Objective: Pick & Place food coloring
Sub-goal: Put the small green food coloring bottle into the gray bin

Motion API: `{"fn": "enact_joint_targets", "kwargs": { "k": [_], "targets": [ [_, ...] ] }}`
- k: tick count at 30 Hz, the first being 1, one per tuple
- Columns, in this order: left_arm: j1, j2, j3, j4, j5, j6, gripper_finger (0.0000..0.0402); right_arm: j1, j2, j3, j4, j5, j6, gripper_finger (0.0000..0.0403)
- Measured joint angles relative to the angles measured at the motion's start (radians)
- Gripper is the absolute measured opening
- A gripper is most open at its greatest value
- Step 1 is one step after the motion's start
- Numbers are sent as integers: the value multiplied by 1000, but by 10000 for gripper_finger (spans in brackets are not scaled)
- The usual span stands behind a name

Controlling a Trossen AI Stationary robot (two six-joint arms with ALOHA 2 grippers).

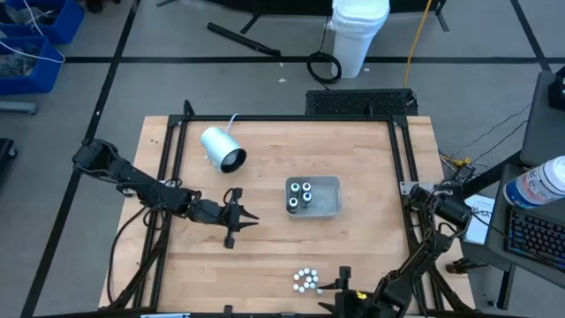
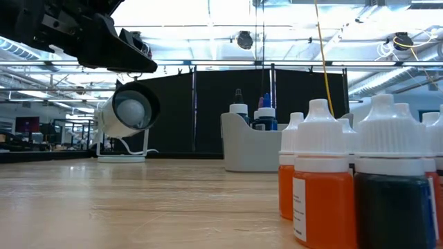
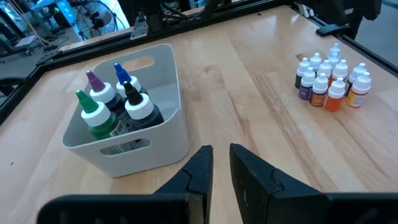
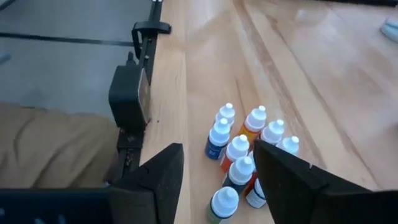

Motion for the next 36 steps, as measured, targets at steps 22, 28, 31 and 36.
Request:
{"fn": "enact_joint_targets", "kwargs": {
  "k": [22, 28, 31, 36],
  "targets": [
    [0, 0, 0, 5, 0, -12, 63, -2, 0, -14, -114, -22, 232, 171],
    [0, 0, 0, 5, 0, -12, 63, -12, 0, -97, 21, -41, 229, 171],
    [0, 0, 0, 4, 0, -11, 63, -14, 0, -122, 66, -41, 211, 171],
    [0, 0, 0, 4, 0, -10, 63, -32, 0, -133, 105, -92, 187, 171]
  ]
}}
